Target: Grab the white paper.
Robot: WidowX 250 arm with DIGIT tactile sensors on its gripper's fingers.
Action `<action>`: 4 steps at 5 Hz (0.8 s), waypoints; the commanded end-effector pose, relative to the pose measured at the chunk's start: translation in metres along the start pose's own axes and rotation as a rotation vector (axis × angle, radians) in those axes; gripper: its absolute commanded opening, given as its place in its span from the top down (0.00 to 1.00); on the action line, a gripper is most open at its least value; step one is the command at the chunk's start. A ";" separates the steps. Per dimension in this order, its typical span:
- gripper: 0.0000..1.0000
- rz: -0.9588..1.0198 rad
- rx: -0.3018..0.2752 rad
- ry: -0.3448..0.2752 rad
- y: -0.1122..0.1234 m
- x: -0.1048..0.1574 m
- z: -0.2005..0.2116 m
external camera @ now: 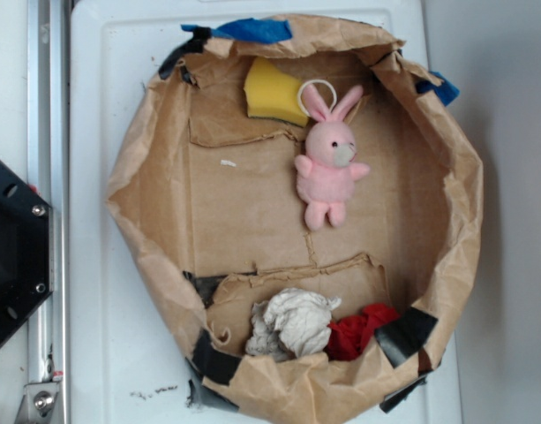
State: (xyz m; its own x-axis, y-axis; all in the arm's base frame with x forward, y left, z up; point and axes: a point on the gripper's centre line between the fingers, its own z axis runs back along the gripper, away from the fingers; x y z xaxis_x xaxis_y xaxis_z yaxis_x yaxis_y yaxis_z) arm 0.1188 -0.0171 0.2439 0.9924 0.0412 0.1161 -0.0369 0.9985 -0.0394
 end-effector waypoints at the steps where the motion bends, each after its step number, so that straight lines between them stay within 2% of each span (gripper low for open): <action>1: 0.00 0.000 0.000 0.000 0.000 0.000 0.000; 2: 0.00 0.029 -0.036 -0.020 -0.013 0.023 0.008; 3: 0.00 0.049 -0.046 -0.021 -0.020 0.053 -0.005; 4: 0.00 0.012 -0.033 -0.079 -0.010 0.061 -0.036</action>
State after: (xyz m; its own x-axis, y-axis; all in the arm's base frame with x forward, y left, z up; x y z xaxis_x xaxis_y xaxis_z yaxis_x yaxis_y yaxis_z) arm 0.1822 -0.0292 0.2083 0.9842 0.0424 0.1720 -0.0299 0.9968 -0.0746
